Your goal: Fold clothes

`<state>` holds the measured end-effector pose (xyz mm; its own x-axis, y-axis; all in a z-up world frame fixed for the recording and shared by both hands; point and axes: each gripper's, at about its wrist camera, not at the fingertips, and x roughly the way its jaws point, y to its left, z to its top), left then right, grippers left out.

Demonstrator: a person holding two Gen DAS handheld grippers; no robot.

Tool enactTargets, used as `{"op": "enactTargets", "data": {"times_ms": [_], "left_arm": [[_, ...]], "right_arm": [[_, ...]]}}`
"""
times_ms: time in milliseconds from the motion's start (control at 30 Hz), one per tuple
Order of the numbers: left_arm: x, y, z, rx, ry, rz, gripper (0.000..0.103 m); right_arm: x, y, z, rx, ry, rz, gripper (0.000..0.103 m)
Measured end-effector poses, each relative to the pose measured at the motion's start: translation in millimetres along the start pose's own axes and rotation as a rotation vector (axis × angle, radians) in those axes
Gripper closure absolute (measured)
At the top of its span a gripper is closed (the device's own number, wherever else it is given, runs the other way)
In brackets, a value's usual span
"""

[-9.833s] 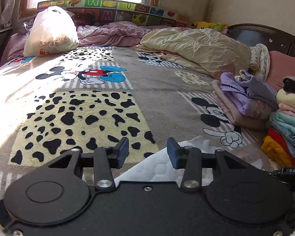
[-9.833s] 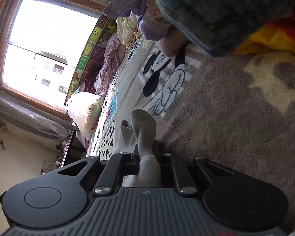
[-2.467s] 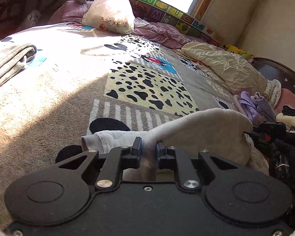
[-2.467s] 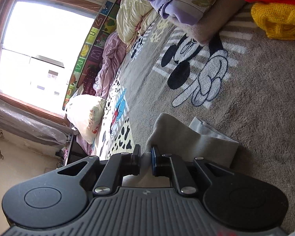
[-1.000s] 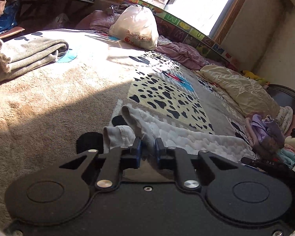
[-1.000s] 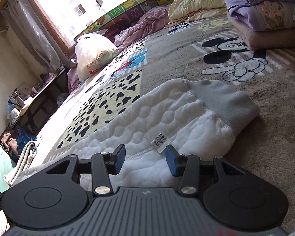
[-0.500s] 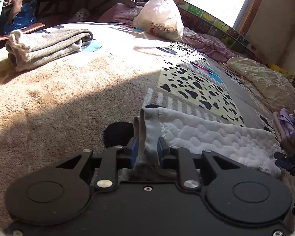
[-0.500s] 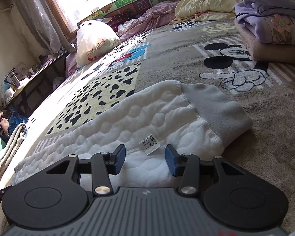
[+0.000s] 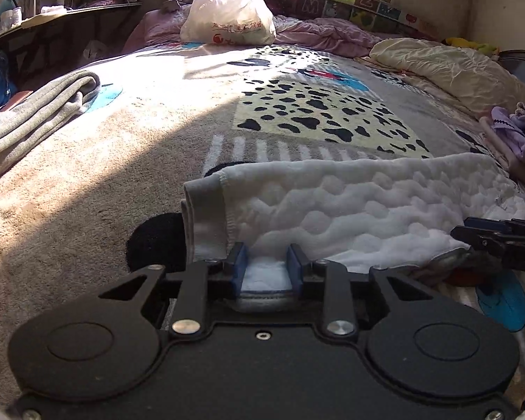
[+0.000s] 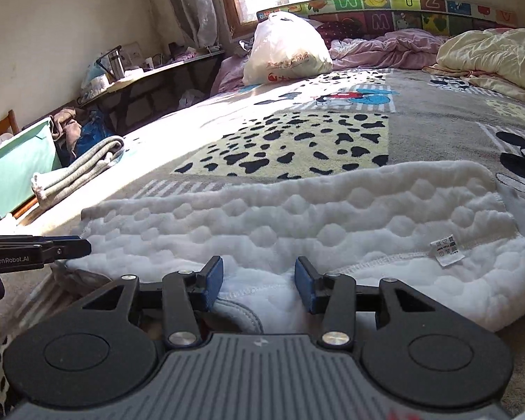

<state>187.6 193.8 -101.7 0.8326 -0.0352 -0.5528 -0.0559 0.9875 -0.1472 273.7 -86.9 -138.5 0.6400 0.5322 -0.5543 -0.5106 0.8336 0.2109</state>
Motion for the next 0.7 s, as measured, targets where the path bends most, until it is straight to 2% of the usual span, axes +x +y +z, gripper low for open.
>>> {"op": "enactTargets", "data": {"times_ms": [67,133,200,300,367,433,467,533,567,633,700], "left_arm": [[1.2,0.9,0.2,0.000,-0.008,0.011,0.074],[-3.6,1.2,5.5,-0.009,-0.074,0.021,0.074],[-3.3,5.9,14.2,-0.047,-0.120,0.004,0.074],[4.5,7.7,24.1,-0.042,-0.156,-0.014,0.072],[14.2,4.9,25.8,-0.004,-0.125,-0.007,0.064],[33.9,4.0,20.3,0.027,0.020,0.034,0.059],[42.7,4.2,14.2,0.049,0.073,0.065,0.053],[42.8,2.5,11.0,0.075,0.073,0.084,0.052],[41.6,2.3,12.0,0.074,0.080,0.091,0.052],[40.6,5.4,9.9,0.063,0.080,0.090,0.052],[39.1,7.0,9.1,0.055,0.080,0.091,0.052]], "right_arm": [[-2.6,-0.3,-2.1,0.002,-0.020,0.011,0.056],[-13.2,-2.3,4.5,0.038,-0.033,0.026,0.056],[-26.9,-4.9,7.7,0.044,-0.089,0.024,0.056],[-32.8,-14.8,12.8,0.071,-0.096,0.002,0.056],[-33.4,-26.0,15.6,0.089,-0.102,-0.027,0.056],[-34.9,-40.5,14.1,0.126,-0.111,-0.043,0.056],[-35.4,-48.7,12.6,0.145,-0.112,-0.054,0.054],[-35.2,-67.2,7.9,0.188,-0.101,-0.082,0.051],[-34.4,-79.1,4.1,0.226,-0.090,-0.092,0.053],[-39.6,-101.1,-3.9,0.303,-0.104,-0.077,0.067],[-48.1,-111.7,-8.6,0.314,-0.111,-0.115,0.070]]}}
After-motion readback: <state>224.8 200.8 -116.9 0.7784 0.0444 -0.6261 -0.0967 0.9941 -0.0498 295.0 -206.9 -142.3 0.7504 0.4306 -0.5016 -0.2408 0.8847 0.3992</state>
